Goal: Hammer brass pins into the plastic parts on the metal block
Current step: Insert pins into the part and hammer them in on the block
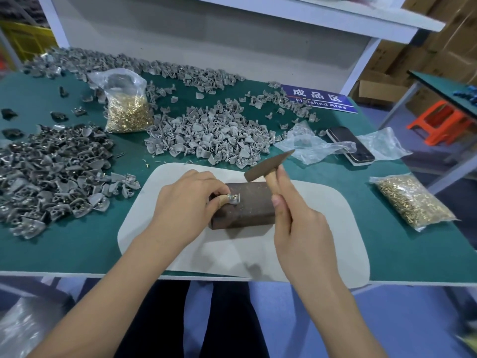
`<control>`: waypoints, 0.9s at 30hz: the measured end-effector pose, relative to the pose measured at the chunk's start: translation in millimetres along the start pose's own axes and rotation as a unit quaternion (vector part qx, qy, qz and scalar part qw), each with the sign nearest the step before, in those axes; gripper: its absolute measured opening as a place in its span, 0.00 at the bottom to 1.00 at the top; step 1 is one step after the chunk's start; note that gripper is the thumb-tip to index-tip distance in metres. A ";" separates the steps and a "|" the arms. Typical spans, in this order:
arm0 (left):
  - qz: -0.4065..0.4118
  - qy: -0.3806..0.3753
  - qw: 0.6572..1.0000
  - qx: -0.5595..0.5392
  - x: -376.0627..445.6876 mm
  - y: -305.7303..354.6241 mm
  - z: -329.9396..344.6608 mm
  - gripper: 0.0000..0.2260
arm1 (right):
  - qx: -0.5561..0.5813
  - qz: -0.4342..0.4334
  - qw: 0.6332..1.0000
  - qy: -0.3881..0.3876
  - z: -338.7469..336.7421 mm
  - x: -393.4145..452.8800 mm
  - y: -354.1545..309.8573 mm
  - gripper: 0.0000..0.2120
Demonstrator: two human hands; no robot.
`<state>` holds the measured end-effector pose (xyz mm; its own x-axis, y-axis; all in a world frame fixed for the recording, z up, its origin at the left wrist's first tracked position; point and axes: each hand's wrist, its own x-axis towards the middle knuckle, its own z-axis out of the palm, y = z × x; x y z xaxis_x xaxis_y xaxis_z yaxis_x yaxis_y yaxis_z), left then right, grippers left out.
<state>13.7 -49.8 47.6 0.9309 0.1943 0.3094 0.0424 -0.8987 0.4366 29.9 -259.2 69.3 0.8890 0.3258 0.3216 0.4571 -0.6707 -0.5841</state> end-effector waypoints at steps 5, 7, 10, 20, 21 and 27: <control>0.005 0.002 1.000 -0.009 1.5 -1.9 0.5 0.04 | -0.061 0.008 0.996 -0.057 1.4 0.6 2.4 0.23; 0.004 0.001 1.000 -0.014 2.4 -2.8 1.1 0.03 | -0.020 0.007 1.000 0.000 2.4 -1.7 1.2 0.22; 0.005 -0.002 1.000 -0.019 2.7 -4.1 1.6 0.03 | -0.043 -0.001 0.998 -0.052 5.4 -2.5 -2.5 0.23; 0.011 0.000 0.999 -0.038 4.2 -7.3 3.5 0.04 | -0.098 0.003 0.992 -0.077 -0.6 1.3 2.2 0.21; 0.016 -0.004 0.999 -0.045 4.7 -7.4 3.5 0.04 | -0.097 0.002 0.993 -0.062 -2.5 1.9 4.6 0.20; 0.049 -0.005 0.997 -0.063 4.2 -12.4 3.2 0.03 | -0.026 -0.027 0.999 0.025 4.1 -4.2 -1.0 0.20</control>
<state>18.3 -39.1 40.8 0.9319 0.1034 0.3477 -0.0940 -0.8569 0.5069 25.9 -257.2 65.5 0.8599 0.3299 0.3895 0.5016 -0.6871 -0.5256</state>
